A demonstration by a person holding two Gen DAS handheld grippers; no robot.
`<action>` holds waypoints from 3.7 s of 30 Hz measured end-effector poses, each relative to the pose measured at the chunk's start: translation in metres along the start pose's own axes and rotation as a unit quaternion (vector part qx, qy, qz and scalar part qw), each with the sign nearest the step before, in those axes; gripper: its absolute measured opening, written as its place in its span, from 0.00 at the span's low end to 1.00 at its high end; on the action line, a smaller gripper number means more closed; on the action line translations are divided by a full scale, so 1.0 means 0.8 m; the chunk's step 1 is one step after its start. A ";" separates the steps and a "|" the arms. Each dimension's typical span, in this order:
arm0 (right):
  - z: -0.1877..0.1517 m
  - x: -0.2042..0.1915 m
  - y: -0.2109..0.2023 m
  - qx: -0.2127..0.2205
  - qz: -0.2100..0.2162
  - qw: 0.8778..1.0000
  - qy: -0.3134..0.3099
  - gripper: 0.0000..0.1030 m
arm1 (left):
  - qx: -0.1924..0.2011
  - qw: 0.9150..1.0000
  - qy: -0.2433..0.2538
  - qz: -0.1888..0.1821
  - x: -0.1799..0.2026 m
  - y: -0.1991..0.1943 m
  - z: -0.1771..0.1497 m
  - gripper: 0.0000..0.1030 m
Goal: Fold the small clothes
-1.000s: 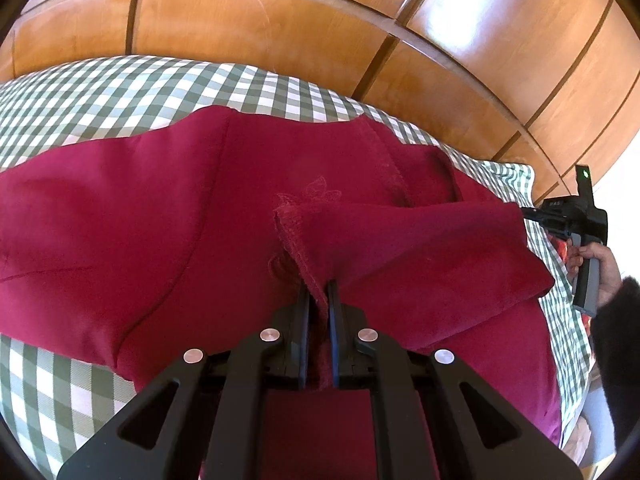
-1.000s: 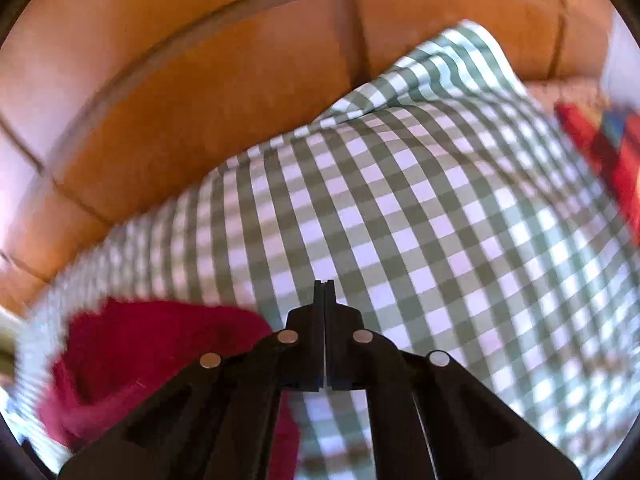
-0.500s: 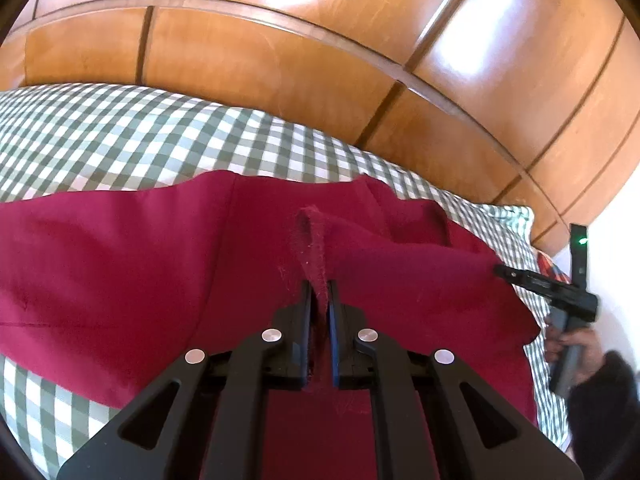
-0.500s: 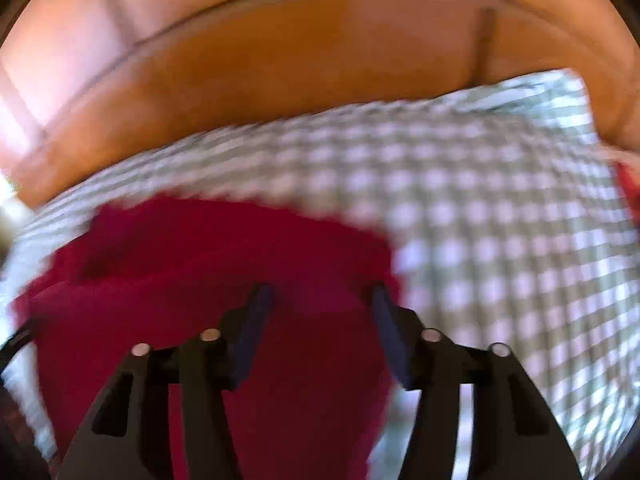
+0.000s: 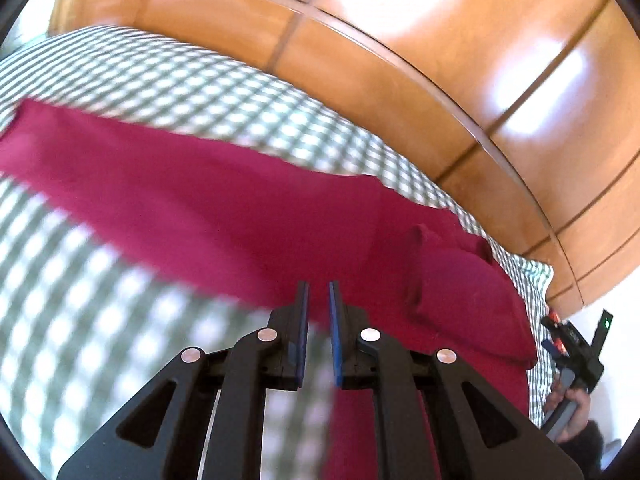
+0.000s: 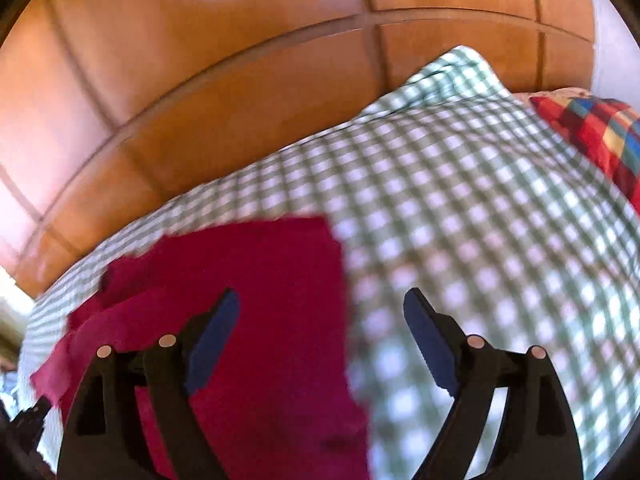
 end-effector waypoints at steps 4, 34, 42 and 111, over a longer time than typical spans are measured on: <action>-0.071 -0.068 -0.025 -0.022 0.046 0.997 -0.056 0.83 | 0.000 0.999 -0.045 0.026 -0.067 -0.035 -0.019 0.07; -0.196 -0.150 0.004 -0.057 -0.017 0.974 -0.218 0.98 | 0.074 0.942 -0.298 0.133 -0.319 -0.040 0.119 0.21; -0.196 -0.151 0.004 -0.058 -0.014 0.974 -0.216 0.98 | 0.116 0.972 -0.191 0.077 -0.198 -0.060 0.151 0.07; -0.006 -0.020 0.026 -0.100 0.160 0.980 0.054 0.57 | -0.018 0.988 0.131 -0.081 0.111 -0.003 -0.080 0.39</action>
Point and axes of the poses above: each gripper's, at about its wrist camera, not at the fingertips, and y roughly the way its jaws point, x to its right, z to its top, the point moved 2 cm from there along y, roughly the way its jaws point, and after that the axes turned 4 degrees about z, right-handed, at the moved point
